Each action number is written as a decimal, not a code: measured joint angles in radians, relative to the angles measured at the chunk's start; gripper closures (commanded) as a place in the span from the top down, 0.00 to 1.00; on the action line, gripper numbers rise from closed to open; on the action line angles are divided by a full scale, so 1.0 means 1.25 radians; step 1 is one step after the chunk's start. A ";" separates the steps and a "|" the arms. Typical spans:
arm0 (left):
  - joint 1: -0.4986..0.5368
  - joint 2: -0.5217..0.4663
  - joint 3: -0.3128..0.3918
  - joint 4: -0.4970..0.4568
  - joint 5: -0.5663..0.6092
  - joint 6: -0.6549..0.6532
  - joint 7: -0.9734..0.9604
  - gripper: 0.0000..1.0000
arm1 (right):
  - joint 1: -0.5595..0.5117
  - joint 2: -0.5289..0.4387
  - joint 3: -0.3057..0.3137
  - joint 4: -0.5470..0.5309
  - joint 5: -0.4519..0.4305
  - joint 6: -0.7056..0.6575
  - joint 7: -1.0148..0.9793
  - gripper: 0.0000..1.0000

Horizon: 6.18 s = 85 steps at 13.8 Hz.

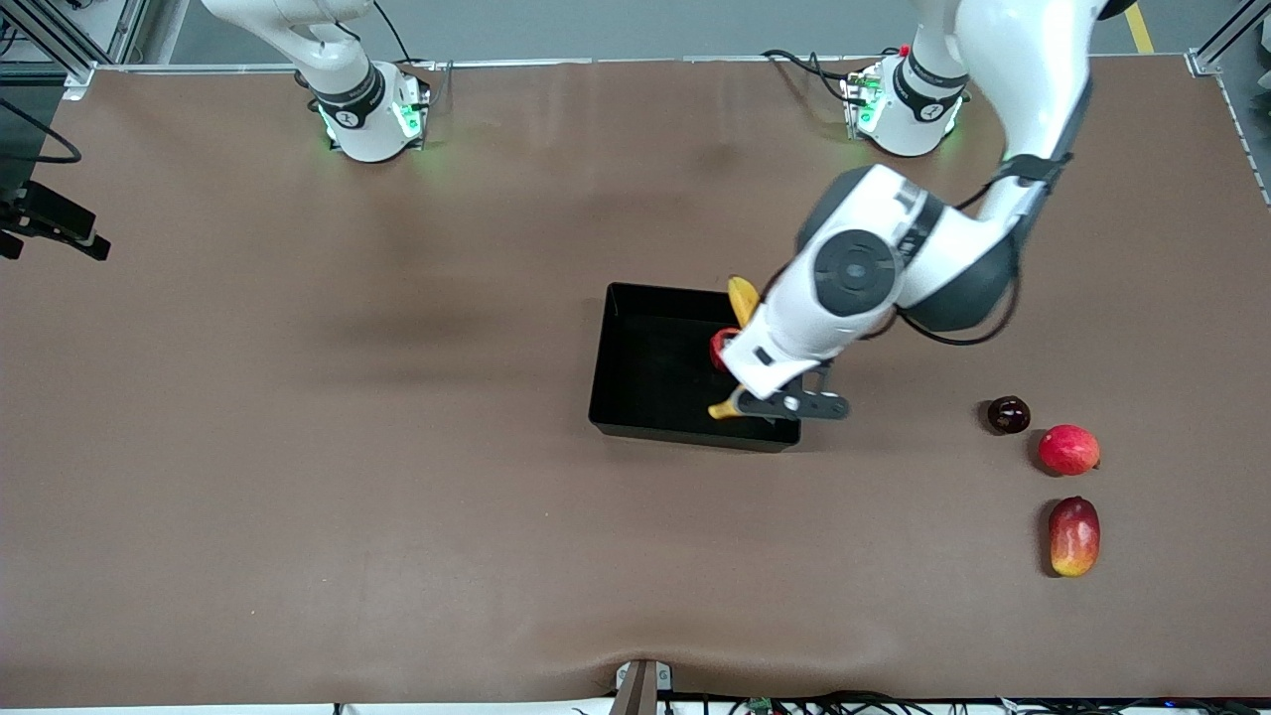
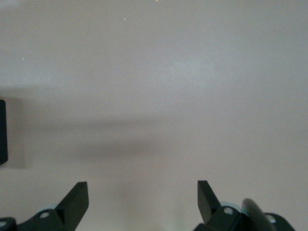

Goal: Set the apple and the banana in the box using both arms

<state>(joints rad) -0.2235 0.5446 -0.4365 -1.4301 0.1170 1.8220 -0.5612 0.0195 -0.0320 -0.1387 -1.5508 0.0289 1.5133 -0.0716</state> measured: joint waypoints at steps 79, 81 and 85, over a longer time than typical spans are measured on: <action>0.066 -0.466 0.315 -0.150 -0.069 -0.199 0.350 1.00 | -0.011 0.000 -0.013 0.007 0.000 -0.002 0.001 1.00; 0.066 -0.480 0.316 -0.164 -0.069 -0.200 0.350 1.00 | -0.011 0.000 -0.013 0.007 0.000 -0.002 0.001 1.00; 0.066 -0.507 0.317 -0.172 -0.069 -0.206 0.350 1.00 | -0.011 0.000 -0.013 0.007 0.000 -0.002 0.001 1.00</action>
<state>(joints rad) -0.1409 -0.0885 -0.0408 -1.6456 0.0304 1.5646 -0.1244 0.0061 -0.0319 -0.1555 -1.5426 0.0289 1.5112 -0.0698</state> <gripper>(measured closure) 0.000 0.000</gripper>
